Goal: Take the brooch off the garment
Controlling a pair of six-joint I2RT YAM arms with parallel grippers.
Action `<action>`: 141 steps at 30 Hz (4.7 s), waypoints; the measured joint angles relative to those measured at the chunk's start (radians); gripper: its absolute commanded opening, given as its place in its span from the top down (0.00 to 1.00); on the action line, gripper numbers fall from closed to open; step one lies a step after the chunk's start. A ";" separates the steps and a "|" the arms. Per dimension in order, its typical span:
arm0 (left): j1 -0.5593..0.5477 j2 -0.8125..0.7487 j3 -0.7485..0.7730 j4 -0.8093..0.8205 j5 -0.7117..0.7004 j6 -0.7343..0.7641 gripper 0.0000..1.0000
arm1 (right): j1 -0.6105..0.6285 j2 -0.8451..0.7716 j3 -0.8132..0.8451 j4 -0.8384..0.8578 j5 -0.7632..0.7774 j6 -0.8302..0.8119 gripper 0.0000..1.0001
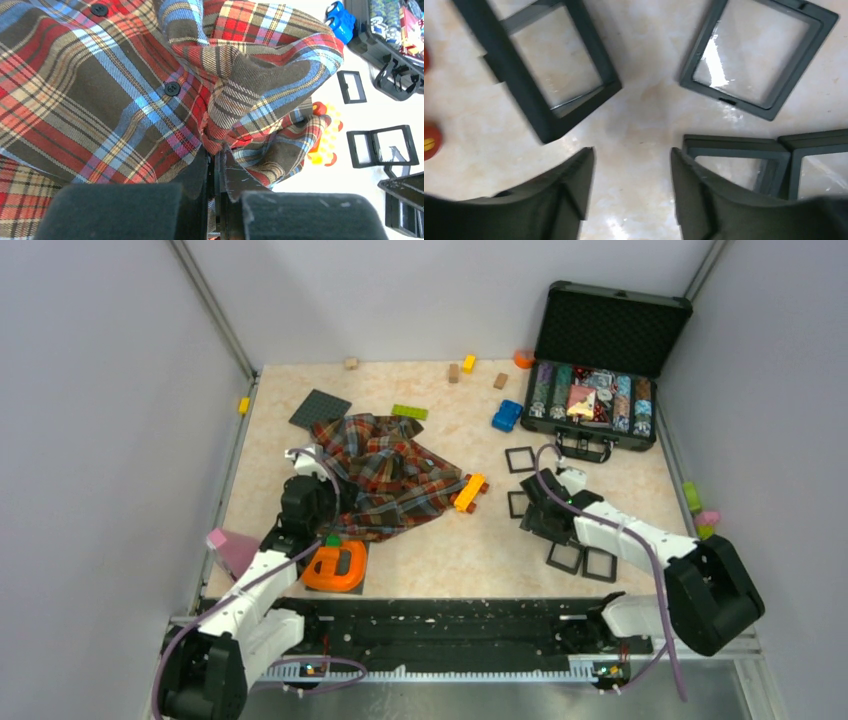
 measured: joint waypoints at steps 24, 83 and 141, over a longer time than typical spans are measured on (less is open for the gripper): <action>0.000 0.017 0.000 -0.014 -0.027 0.006 1.00 | 0.262 0.490 0.430 0.227 -0.207 -0.151 0.60; -0.094 0.523 0.539 -0.505 -0.029 0.101 1.00 | 0.277 0.222 0.120 0.603 -0.480 -0.311 0.96; -0.008 0.148 0.359 0.010 0.552 0.007 0.03 | 0.075 0.331 1.154 -0.018 -0.937 -0.789 1.00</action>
